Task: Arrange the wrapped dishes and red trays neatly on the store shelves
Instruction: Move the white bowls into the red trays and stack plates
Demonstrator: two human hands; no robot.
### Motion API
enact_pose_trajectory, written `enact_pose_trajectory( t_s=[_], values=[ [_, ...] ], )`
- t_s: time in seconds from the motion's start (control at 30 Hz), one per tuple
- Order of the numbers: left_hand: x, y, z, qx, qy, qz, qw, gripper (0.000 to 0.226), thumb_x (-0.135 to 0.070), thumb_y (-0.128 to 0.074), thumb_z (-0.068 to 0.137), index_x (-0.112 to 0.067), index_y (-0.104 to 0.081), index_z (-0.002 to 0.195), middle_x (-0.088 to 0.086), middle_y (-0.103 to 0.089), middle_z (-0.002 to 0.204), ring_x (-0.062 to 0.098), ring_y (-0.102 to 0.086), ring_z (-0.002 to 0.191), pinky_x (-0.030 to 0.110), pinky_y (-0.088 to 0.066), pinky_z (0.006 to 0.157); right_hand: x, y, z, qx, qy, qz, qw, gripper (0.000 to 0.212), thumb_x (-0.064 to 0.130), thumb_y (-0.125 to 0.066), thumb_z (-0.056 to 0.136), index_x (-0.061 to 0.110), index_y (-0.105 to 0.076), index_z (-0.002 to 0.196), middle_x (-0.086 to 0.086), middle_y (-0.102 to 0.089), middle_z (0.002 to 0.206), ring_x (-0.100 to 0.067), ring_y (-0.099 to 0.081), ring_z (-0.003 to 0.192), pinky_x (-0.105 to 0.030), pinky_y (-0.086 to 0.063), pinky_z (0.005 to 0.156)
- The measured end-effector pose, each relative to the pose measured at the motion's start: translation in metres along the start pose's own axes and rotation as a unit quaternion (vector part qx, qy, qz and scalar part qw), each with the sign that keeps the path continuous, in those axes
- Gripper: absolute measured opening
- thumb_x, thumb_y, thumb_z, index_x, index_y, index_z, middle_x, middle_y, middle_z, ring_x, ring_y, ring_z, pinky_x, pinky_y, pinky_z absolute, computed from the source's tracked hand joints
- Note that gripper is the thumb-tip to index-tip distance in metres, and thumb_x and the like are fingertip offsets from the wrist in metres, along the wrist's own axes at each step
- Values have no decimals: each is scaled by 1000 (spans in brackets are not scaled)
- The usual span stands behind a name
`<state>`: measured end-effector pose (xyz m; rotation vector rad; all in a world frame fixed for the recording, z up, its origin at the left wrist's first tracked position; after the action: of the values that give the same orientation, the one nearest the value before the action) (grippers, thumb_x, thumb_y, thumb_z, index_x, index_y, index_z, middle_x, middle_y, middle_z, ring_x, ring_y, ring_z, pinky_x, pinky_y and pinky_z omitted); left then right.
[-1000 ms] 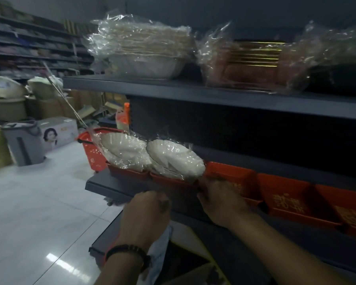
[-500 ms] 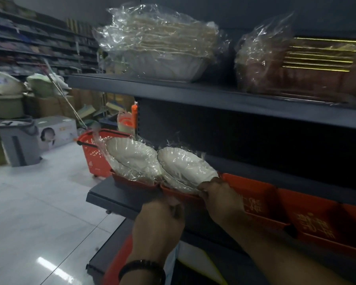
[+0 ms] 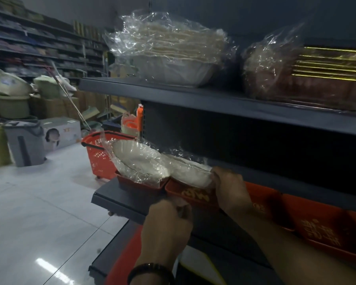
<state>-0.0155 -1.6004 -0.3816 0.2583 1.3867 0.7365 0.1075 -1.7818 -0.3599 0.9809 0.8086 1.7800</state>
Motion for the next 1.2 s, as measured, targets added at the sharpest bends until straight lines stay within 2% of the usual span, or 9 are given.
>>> enact_pose_trajectory(
  t_s=[0.23, 0.4, 0.53, 0.67, 0.8, 0.9, 0.97, 1.07, 1.2],
  values=[
    [-1, 15, 4, -54, 47, -180, 981, 6, -42, -74, 94, -38, -70, 93, -19, -75, 101, -7, -65, 95, 25, -48, 86, 2, 31, -36, -99, 76, 42, 991, 20, 5, -60, 102, 23, -63, 93, 4, -66, 93, -15, -65, 86, -20, -40, 71],
    [8, 35, -1, -68, 77, -271, 957, 82, -96, -64, 67, -35, -59, 123, -10, -72, 119, 19, -73, 107, 48, -56, 99, 3, 48, -79, -91, 112, 40, 989, 37, -7, -69, 88, 25, -67, 106, 5, -68, 104, -20, -70, 87, -35, -57, 72],
    [3, 46, -18, -43, 112, -394, 911, 88, -90, -73, 64, -30, -63, 127, -4, -76, 119, 22, -79, 100, 53, -63, 90, 7, 59, -108, -75, 126, 17, 989, 52, -11, -76, 75, 27, -66, 110, 6, -68, 109, -22, -72, 81, -32, -58, 66],
    [-1, 49, -39, -76, 85, -320, 940, 34, -52, -74, 93, -22, -72, 108, -3, -80, 90, 12, -78, 80, 40, -62, 79, 16, 71, -133, -74, 138, 22, 987, 57, -9, -77, 74, 29, -62, 114, 5, -67, 115, -24, -71, 84, -32, -58, 64],
    [-5, 64, -64, -108, 63, -307, 943, 23, -48, -74, 95, -43, -68, 117, -1, -77, 110, 18, -76, 96, 43, -62, 84, 31, 83, -156, -76, 150, 52, 984, 54, -9, -76, 79, 30, -59, 112, 7, -63, 116, -21, -68, 90, -36, -58, 66],
    [-15, 82, -85, -103, 27, -300, 948, 47, -47, -77, 93, -79, -47, 110, -1, -75, 118, 22, -78, 100, 52, -64, 88, 38, 99, -171, -86, 150, 77, 982, 51, -11, -77, 80, 28, -61, 109, 10, -60, 113, -19, -66, 87, -36, -58, 65],
    [-22, 96, -99, -100, 4, -266, 959, 42, -70, -75, 82, -75, -51, 116, -2, -77, 115, 19, -79, 97, 53, -65, 87, 43, 111, -180, -84, 150, 93, 981, 47, -6, -75, 85, 30, -62, 112, 12, -57, 118, -16, -65, 88, -36, -59, 67],
    [-23, 121, -120, -72, -25, -192, 978, 78, -94, -73, 57, -56, -64, 125, -9, -79, 112, 7, -78, 97, 42, -65, 88, 49, 130, -190, -80, 135, 109, 981, 41, 5, -73, 93, 36, -63, 117, 12, -45, 131, -11, -63, 92, -29, -60, 72],
    [-8, 154, -158, 6, -61, -92, 994, 98, -60, -101, 45, -56, -61, 135, -20, -76, 119, 3, -73, 111, 31, -63, 93, 61, 156, -205, -90, 157, 147, 972, 33, 3, -78, 88, 26, -72, 111, 10, -37, 129, -3, -58, 96, -17, -52, 82]
  ],
)
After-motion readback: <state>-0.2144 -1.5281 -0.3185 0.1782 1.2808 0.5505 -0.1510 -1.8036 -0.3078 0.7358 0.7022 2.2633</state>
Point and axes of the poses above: each hand's wrist, its own z-axis towards the middle knuckle, its own y-axis out of the back of the hand, x = y × z, the point moved 4 cm from there along z, towards the middle knuckle
